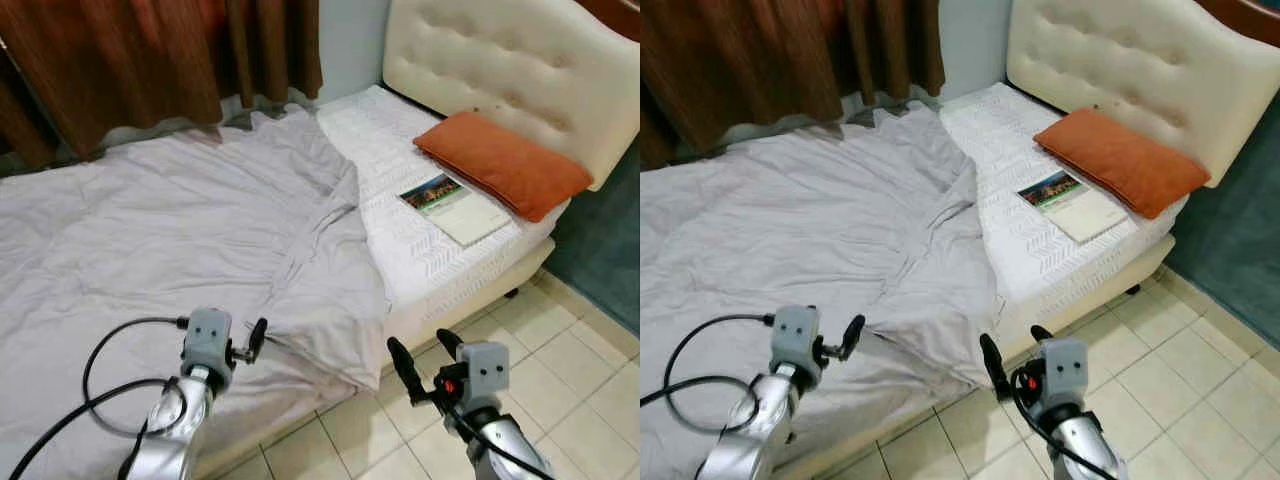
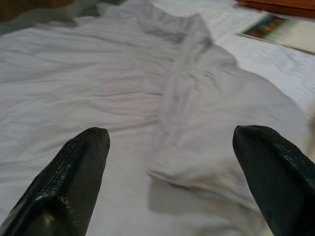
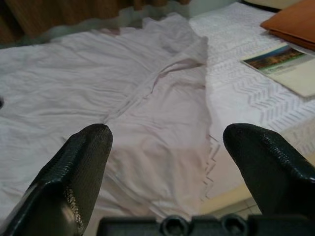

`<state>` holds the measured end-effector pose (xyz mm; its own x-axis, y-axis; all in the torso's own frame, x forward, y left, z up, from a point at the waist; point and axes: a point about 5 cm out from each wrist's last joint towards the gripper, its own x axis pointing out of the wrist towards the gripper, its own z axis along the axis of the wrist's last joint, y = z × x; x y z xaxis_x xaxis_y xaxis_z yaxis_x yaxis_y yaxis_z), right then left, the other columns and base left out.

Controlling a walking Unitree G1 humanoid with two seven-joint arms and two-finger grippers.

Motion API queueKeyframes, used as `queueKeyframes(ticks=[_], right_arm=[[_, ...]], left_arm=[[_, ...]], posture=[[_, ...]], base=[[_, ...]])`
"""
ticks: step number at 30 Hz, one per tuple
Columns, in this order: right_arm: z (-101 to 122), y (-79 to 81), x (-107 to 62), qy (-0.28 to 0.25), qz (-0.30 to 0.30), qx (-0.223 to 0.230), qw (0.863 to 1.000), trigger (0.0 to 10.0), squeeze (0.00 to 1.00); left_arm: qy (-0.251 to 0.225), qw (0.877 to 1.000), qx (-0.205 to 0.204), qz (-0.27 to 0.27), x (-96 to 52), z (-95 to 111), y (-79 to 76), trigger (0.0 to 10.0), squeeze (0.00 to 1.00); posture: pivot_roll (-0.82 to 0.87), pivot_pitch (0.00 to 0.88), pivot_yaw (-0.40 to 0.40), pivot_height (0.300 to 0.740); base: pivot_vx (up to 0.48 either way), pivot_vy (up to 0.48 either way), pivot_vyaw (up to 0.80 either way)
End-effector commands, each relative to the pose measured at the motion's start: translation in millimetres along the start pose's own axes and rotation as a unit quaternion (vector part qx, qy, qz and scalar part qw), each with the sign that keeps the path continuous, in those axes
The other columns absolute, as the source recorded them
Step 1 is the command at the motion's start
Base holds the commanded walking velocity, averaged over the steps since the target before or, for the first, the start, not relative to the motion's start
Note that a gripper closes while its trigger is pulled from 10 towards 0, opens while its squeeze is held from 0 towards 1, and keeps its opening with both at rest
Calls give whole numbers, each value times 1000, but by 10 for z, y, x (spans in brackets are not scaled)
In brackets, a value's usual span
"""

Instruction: Clean up the room

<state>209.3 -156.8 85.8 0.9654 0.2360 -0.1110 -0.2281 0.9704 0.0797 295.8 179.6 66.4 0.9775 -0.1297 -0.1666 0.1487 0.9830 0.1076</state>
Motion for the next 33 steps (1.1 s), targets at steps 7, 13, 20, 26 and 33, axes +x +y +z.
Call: queueKeyframes(ticks=[7,13,20,26,33], right_arm=[[117,221,-150,3,9,-2,1000,10000,0],[54,430,-498,45,-3,25,999,10000,0],[181,495,-785,63,-11,26,998,10000,0],[257,502,-1083,95,-22,23,995,10000,0],[377,521,-1381,136,-27,20,990,10000,0]], left_arm=[[17,1000,9,16,423,140,70,10000,0],[37,999,-15,25,568,192,-19,10000,0],[24,994,31,97,636,379,251,10000,0],[27,986,55,153,618,431,448,10000,0],[80,979,-83,170,565,225,470,10000,0]], posture=[[-237,381,9,740],[-301,462,9,740],[-384,509,-14,740],[-437,515,-41,740],[-507,581,-100,740]], base=[[0,0,0],[0,0,0],[0,0,0],[0,0,0],[0,0,0]])
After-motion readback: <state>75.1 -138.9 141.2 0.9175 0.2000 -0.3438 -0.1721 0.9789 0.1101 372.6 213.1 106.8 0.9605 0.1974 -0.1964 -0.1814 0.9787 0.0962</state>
